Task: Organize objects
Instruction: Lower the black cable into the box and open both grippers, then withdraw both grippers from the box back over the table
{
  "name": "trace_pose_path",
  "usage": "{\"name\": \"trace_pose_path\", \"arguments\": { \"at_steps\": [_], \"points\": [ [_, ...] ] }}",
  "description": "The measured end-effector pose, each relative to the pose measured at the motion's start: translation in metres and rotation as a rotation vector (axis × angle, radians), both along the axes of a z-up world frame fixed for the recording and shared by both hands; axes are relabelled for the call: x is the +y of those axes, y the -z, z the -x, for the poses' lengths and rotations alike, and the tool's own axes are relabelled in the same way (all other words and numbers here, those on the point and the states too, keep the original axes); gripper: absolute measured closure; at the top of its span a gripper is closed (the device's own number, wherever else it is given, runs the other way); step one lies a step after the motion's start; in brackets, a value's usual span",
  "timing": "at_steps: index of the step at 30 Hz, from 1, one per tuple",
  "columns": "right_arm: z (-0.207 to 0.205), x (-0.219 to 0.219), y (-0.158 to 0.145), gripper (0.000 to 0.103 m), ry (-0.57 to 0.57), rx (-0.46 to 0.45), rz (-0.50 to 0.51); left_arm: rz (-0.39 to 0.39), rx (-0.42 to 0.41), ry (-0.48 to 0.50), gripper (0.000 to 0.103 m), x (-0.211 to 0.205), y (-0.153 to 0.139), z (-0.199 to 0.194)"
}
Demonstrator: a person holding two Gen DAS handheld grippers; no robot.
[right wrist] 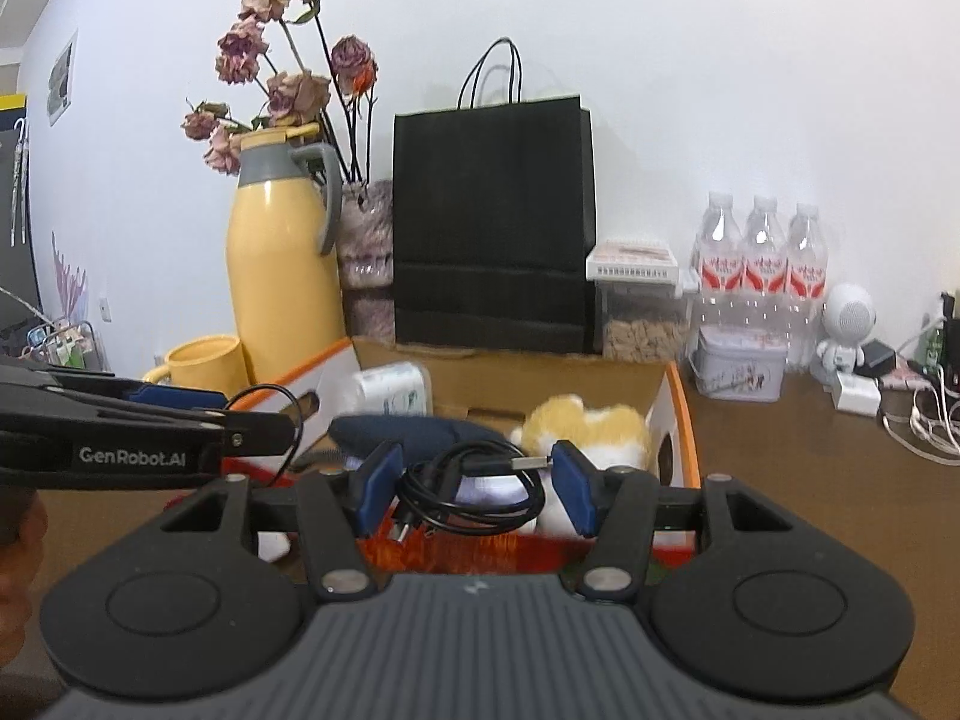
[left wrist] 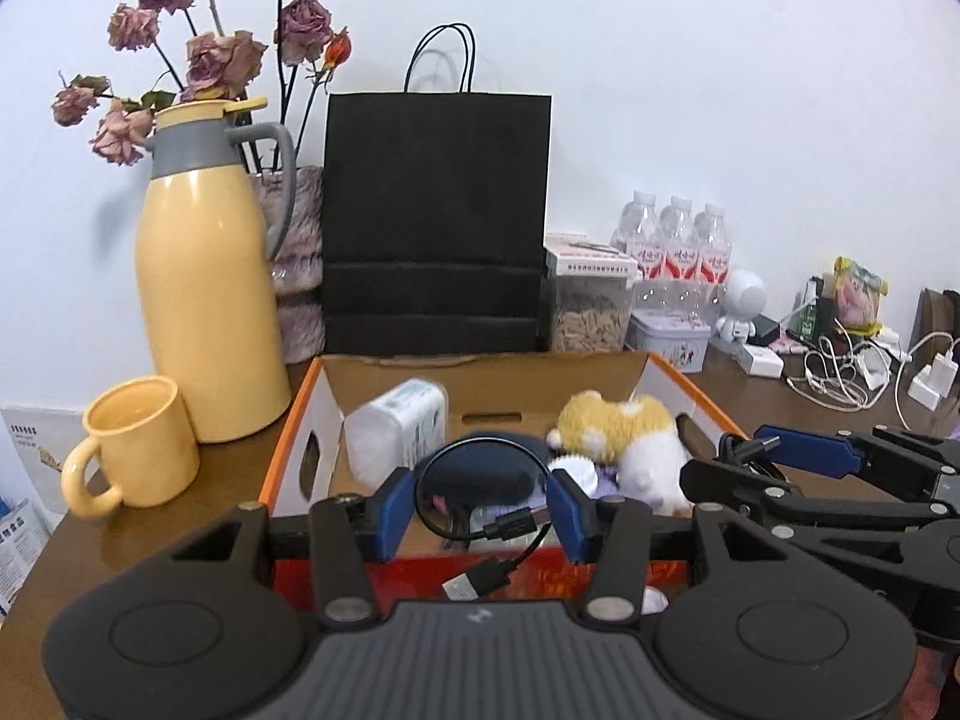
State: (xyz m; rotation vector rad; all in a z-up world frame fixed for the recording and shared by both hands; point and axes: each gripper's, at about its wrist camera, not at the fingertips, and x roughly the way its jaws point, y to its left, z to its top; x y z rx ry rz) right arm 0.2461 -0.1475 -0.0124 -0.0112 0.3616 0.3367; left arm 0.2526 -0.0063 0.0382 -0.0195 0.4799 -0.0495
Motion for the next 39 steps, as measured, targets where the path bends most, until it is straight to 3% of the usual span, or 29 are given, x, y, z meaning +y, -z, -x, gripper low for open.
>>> {"name": "trace_pose_path", "arguments": {
  "at_steps": [15, 30, 31, 32, 33, 34, 35, 36, 39],
  "points": [
    [-0.059, 0.002, -0.002, 0.047, 0.006, -0.027, -0.012, 0.034, -0.032, -0.019, 0.056, 0.004, -0.004, -0.061],
    [-0.104, 0.001, 0.014, 0.046, 0.013, 0.013, 0.014, -0.004, -0.014, -0.044, 0.055, 0.006, 0.01, -0.106],
    [-0.107, 0.002, 0.016, 0.045, 0.012, 0.018, 0.017, -0.007, -0.01, -0.047, 0.052, 0.007, 0.011, -0.108],
    [-0.108, 0.002, 0.017, 0.043, 0.011, 0.022, 0.02, -0.01, -0.006, -0.05, 0.042, 0.008, 0.012, -0.109],
    [-0.109, 0.003, 0.018, 0.031, 0.014, 0.025, 0.025, -0.012, -0.005, -0.053, 0.036, 0.008, 0.013, -0.11],
    [-0.11, 0.003, 0.02, 0.018, 0.022, 0.028, 0.035, -0.013, -0.006, -0.057, 0.021, 0.009, 0.014, -0.111],
    [-0.11, 0.004, 0.021, 0.013, 0.026, 0.029, 0.044, -0.015, -0.006, -0.062, 0.007, 0.01, 0.015, -0.111],
    [-0.11, 0.004, 0.022, 0.003, 0.029, 0.03, 0.051, -0.016, -0.006, -0.066, 0.003, 0.011, 0.015, -0.111],
    [-0.108, 0.004, 0.025, 0.0, 0.044, 0.032, 0.062, -0.021, 0.003, -0.078, 0.0, 0.012, 0.017, -0.112]
  ]
}}
